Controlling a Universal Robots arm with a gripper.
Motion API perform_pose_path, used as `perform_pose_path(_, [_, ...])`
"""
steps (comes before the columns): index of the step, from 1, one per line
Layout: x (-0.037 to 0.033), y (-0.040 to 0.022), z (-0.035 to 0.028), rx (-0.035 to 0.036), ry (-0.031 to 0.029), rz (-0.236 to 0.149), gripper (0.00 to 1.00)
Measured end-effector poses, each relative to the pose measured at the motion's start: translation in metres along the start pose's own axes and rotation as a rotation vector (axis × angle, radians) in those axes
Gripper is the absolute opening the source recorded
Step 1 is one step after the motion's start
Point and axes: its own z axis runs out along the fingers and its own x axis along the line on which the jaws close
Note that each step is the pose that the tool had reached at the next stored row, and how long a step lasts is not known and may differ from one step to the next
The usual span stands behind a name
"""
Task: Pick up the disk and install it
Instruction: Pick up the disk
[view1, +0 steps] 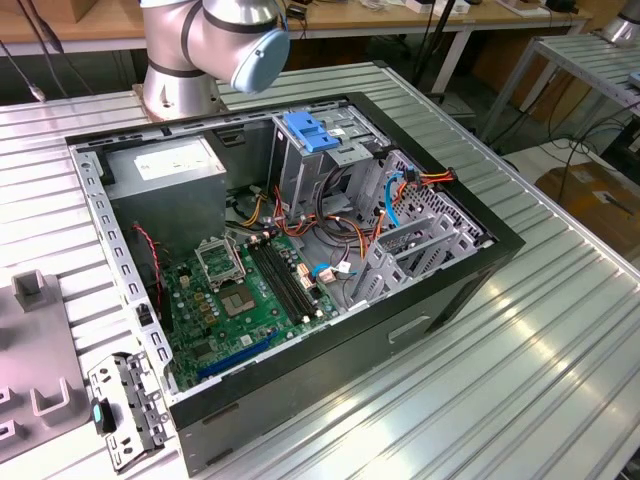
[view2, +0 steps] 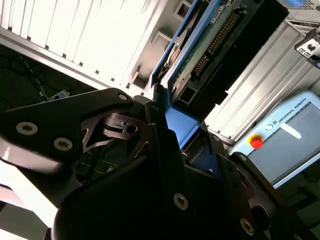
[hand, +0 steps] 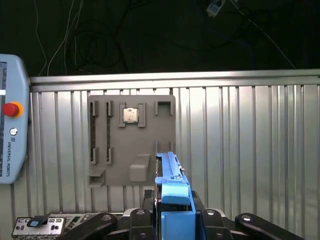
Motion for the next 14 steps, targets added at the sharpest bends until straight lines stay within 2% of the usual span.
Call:
perform_pose_path(1, [-0.0003,-0.0082,0.0001,-0.0003,0.0,0.0,0.37])
perform_pose_path(2, [-0.0004,-0.0117,0.0002,-0.0004,0.0,0.0,0.37])
perform_pose_path(5, [-0.0005,-0.0145,0.0002,-0.0005,0.0,0.0,0.37])
perform_pose_path(14, [-0.0005,-0.0147,0.0002,-0.0005,0.0,0.0,0.37])
